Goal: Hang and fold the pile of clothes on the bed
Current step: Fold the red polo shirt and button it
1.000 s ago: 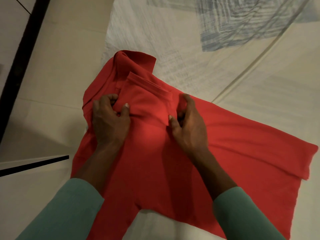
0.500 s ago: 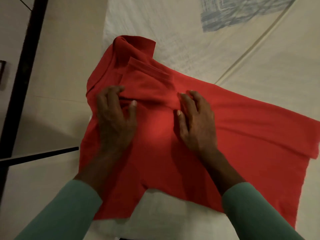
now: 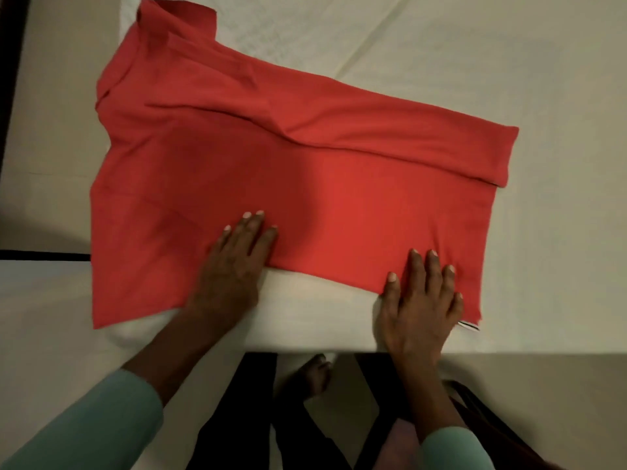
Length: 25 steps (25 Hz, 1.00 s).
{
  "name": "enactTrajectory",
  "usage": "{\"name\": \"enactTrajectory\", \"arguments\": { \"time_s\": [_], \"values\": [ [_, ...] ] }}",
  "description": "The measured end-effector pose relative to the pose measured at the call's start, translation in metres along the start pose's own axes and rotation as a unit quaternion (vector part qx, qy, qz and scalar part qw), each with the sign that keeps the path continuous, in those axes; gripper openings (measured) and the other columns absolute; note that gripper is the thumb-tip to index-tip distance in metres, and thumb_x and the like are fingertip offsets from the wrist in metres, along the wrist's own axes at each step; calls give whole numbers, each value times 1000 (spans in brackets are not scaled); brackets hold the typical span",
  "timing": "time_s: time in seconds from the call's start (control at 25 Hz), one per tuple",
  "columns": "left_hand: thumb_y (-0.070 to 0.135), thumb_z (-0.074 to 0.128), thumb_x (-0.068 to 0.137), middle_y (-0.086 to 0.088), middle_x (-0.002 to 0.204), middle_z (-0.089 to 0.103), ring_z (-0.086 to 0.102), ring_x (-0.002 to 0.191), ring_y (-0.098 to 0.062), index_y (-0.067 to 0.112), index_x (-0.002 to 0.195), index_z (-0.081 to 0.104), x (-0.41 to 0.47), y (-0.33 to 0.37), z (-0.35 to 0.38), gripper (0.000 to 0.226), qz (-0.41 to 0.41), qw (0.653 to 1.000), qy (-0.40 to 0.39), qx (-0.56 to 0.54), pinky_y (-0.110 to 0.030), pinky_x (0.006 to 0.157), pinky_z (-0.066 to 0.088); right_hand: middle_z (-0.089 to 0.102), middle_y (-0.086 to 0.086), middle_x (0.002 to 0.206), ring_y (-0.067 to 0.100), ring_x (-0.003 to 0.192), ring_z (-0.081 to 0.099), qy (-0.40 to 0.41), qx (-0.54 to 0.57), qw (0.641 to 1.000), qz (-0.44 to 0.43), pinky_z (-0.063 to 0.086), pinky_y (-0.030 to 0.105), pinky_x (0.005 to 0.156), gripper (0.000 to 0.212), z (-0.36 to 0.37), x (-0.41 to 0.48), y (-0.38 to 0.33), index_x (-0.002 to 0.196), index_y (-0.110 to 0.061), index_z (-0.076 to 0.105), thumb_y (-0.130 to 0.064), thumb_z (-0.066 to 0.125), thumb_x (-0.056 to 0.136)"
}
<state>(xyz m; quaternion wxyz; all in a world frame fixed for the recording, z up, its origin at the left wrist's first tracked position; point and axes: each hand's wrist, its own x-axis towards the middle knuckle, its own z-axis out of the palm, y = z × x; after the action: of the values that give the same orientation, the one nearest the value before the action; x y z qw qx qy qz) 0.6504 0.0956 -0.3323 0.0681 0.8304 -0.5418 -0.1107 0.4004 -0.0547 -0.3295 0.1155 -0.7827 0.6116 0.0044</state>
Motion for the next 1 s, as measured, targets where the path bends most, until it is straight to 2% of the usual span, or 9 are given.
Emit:
{"name": "enactTrajectory", "arguments": {
  "time_s": [0.2,0.28,0.4,0.56,0.64,0.72,0.8,0.92,1.0],
  "values": [
    [2,24,76,-27,148,54,60,130,-45,0,143,59,2,-9,-14,75,53,998,-6,44,-55,93,55,42,21,149,41,138,36,0,68,954,292,37,58,105,96,-30,-15,27,147,-12,38,-77,63,81],
    [1,28,77,-28,139,62,66,120,-46,-3,135,64,1,-10,-17,69,99,993,-1,62,-54,85,58,54,19,135,41,127,46,1,122,938,325,41,51,98,84,-38,-11,29,137,-10,46,-70,67,83],
    [-1,31,79,-29,125,70,72,108,-46,-6,124,70,-9,-15,-21,60,157,985,30,69,-56,82,59,68,11,117,39,111,60,-4,309,862,401,44,41,87,50,-45,9,37,120,-12,60,-46,74,86],
    [1,35,82,-26,105,76,76,89,-44,-3,112,77,-3,-15,-41,51,175,982,50,46,-55,75,61,74,14,94,34,79,69,29,442,773,453,56,38,71,17,-46,21,55,86,-13,67,-23,73,74],
    [11,38,82,-23,92,77,75,75,-42,2,105,78,6,-16,-54,47,167,985,39,23,-52,68,60,75,17,96,31,74,68,45,492,727,476,52,33,59,13,-49,22,63,82,-13,63,-10,74,77],
    [27,43,81,-18,82,76,72,67,-39,10,99,79,16,-18,-69,44,137,990,22,-5,-48,63,58,74,16,103,29,74,67,70,515,711,474,48,30,55,22,-54,26,70,94,-16,62,-5,73,77],
    [35,49,74,-12,72,73,69,60,-35,14,95,78,35,-21,-86,41,105,994,15,-41,-42,60,54,72,14,95,24,64,63,96,528,715,448,43,27,49,30,-68,35,66,102,-25,60,-7,68,78],
    [22,53,61,-1,59,59,58,55,-25,17,92,78,86,-23,-105,40,30,995,14,-90,-32,60,39,65,6,73,16,49,56,95,567,699,425,43,25,45,19,-96,69,45,103,-20,66,-6,63,90],
    [18,51,62,-7,66,66,60,61,-27,17,94,79,125,-26,-110,43,15,995,16,-93,-33,64,39,63,8,69,17,48,57,71,608,659,438,47,24,45,5,-109,104,30,93,-9,65,-4,64,93]
  ]
}}
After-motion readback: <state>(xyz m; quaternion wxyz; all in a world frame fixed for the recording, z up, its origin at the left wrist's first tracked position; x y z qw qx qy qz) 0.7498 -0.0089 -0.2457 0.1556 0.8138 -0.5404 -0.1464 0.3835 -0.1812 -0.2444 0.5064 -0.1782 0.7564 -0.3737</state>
